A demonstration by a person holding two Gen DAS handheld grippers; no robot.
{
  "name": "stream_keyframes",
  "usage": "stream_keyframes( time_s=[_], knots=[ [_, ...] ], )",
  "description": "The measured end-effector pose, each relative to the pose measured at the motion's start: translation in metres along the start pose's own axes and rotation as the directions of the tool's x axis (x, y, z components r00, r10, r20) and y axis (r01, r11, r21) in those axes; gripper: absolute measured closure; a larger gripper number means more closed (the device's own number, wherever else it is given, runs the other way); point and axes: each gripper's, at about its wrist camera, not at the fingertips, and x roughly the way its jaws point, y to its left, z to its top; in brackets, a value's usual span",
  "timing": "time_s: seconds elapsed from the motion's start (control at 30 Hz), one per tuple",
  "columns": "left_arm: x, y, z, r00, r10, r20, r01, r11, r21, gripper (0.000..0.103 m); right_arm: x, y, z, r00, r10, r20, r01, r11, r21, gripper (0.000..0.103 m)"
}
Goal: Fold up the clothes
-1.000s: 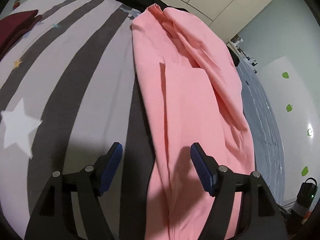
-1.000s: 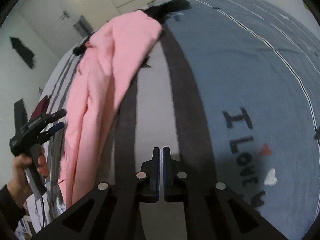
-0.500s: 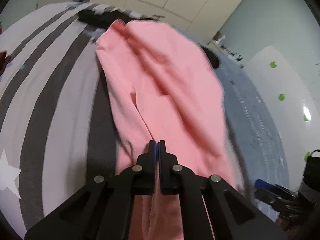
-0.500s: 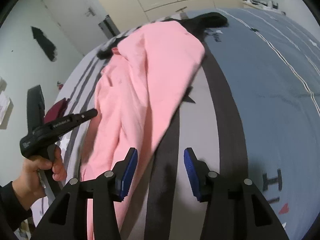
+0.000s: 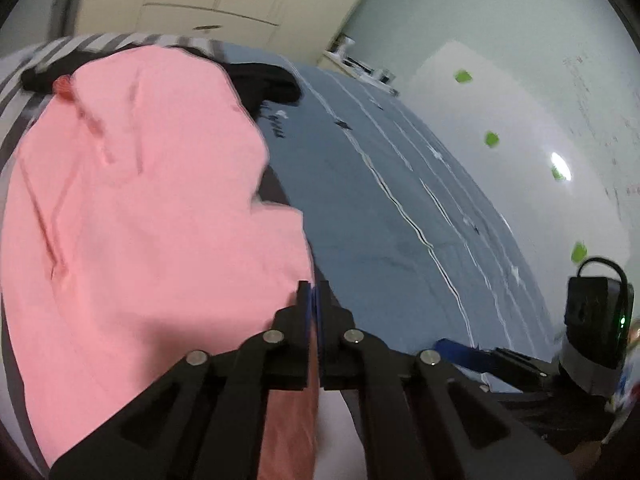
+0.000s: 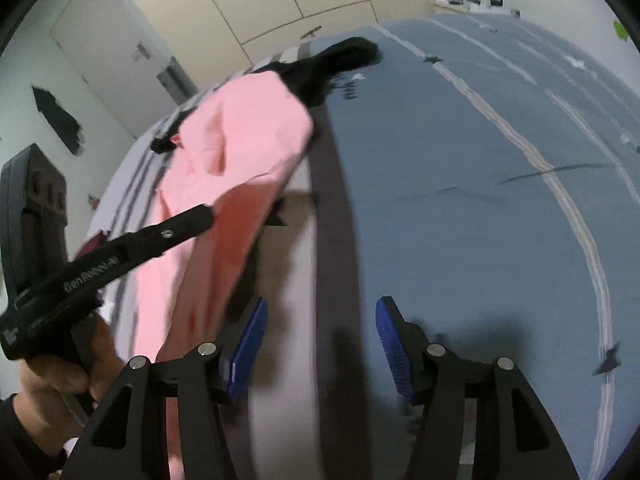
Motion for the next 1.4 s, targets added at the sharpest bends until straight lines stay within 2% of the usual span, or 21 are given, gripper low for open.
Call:
stream_keyframes(
  time_s=[0.03,0.07,0.13,0.2,0.27,0.33,0.47,0.6,0.73,0.77,0.8,0.83,0.87,0.9,0.97,1.07,1.2,1.33,1.4],
  knots=[
    [-0.009,0.009,-0.004,1.0,0.008,0.007,-0.007,1.0,-0.021,0.092,-0.002,-0.002,0.001,1.0,-0.009,-0.001,0.009,1.0,-0.006,0.05],
    [-0.02,0.018,-0.008,1.0,0.016,0.014,-0.015,0.999,-0.044,0.072,-0.002,-0.003,0.003,1.0,-0.012,-0.004,0.012,1.0,-0.007,0.05],
    [-0.042,0.037,-0.016,0.999,0.034,0.027,-0.031,0.996,-0.088,0.045,0.0,-0.003,0.005,1.0,-0.011,-0.008,0.011,1.0,-0.004,0.05],
    [-0.066,0.057,-0.024,0.996,0.066,0.055,-0.059,0.99,-0.129,0.039,0.006,0.006,0.006,1.0,0.005,-0.013,-0.005,1.0,-0.004,0.05],
    [-0.085,0.078,-0.034,0.988,0.135,0.07,-0.123,0.98,-0.157,0.036,0.013,0.018,0.005,0.999,0.029,-0.02,-0.029,1.0,-0.008,0.05],
    [-0.097,0.105,-0.041,0.98,0.19,0.062,-0.174,0.965,-0.197,0.036,0.024,0.035,0.003,0.998,0.059,-0.035,-0.059,0.998,-0.012,0.05],
    [-0.102,0.154,-0.06,0.959,0.284,-0.006,-0.277,0.927,-0.253,0.036,0.045,0.059,0.001,0.993,0.103,-0.058,-0.103,0.995,0.002,0.048],
    [-0.101,0.178,-0.077,0.956,0.286,-0.063,-0.292,0.913,-0.286,0.036,0.076,0.074,0.002,0.991,0.076,-0.112,-0.074,0.997,0.021,0.046],
    [-0.088,0.18,-0.091,0.959,0.262,-0.112,-0.283,0.918,-0.276,0.036,0.103,0.078,0.004,0.986,0.091,-0.141,-0.086,0.996,0.037,0.046],
    [-0.086,0.178,-0.095,0.958,0.264,-0.114,-0.286,0.921,-0.264,0.037,0.106,0.077,0.005,0.985,0.103,-0.136,-0.097,0.994,0.046,0.049],
    [-0.084,0.176,-0.097,0.957,0.267,-0.111,-0.287,0.926,-0.246,0.036,0.107,0.077,0.008,0.985,0.114,-0.13,-0.108,0.993,0.05,0.068],
    [-0.083,0.173,-0.098,0.957,0.27,-0.107,-0.288,0.93,-0.227,0.037,0.107,0.077,0.011,0.985,0.124,-0.122,-0.119,0.992,0.052,0.08],
    [-0.082,0.173,-0.098,0.958,0.266,-0.107,-0.284,0.933,-0.221,0.041,0.106,0.077,0.014,0.985,0.127,-0.115,-0.122,0.991,0.048,0.101],
    [-0.082,0.172,-0.096,0.961,0.257,-0.106,-0.275,0.937,-0.218,0.047,0.103,0.076,0.016,0.987,0.123,-0.107,-0.12,0.992,0.038,0.102],
    [-0.079,0.168,-0.094,0.965,0.239,-0.112,-0.257,0.947,-0.193,0.077,0.09,0.073,0.019,0.99,0.121,-0.077,-0.12,0.993,0.018,0.102],
    [-0.078,0.16,-0.096,0.966,0.226,-0.123,-0.242,0.96,-0.142,0.099,0.067,0.064,0.022,0.992,0.121,-0.025,-0.121,0.993,-0.004,0.102],
    [-0.094,0.157,-0.093,0.972,0.224,-0.072,-0.234,0.955,-0.184,0.1,0.022,0.017,0.021,0.995,0.073,0.061,-0.078,0.994,0.077,0.102],
    [-0.121,0.157,-0.09,0.975,0.22,-0.005,-0.215,0.946,-0.243,0.1,-0.026,-0.047,0.012,0.992,-0.032,0.121,0.009,0.982,0.188,0.102],
    [-0.138,0.154,-0.091,0.973,0.23,0.022,-0.218,0.944,-0.248,0.1,-0.047,-0.078,0.002,0.988,-0.089,0.126,0.058,0.97,0.235,0.102]
  ],
)
